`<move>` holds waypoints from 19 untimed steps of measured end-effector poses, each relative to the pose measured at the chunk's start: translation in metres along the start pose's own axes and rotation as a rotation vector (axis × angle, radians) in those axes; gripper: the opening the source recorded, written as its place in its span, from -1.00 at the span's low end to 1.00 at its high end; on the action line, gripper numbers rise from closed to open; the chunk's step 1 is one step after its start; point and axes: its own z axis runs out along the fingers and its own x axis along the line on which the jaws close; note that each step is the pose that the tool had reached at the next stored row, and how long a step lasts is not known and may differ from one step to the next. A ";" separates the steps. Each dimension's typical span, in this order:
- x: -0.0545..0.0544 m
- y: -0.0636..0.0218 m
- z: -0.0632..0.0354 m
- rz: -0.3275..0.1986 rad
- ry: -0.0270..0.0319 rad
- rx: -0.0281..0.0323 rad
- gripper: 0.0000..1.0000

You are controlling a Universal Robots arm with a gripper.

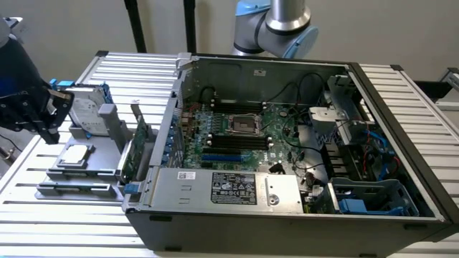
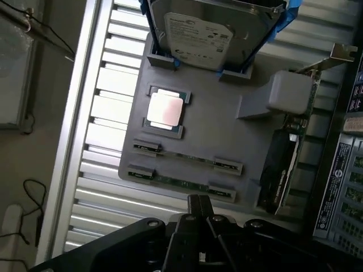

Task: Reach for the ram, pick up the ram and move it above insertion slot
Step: 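Pick up the ram and move it above insertion slot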

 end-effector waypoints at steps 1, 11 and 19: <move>0.000 0.0000 0.0003 -0.018 0.0008 0.0001 -0.79; 0.000 -0.0001 0.0033 -0.200 0.0078 0.0007 -0.79; 0.000 -0.0002 0.0056 -0.346 0.0135 0.0012 -0.79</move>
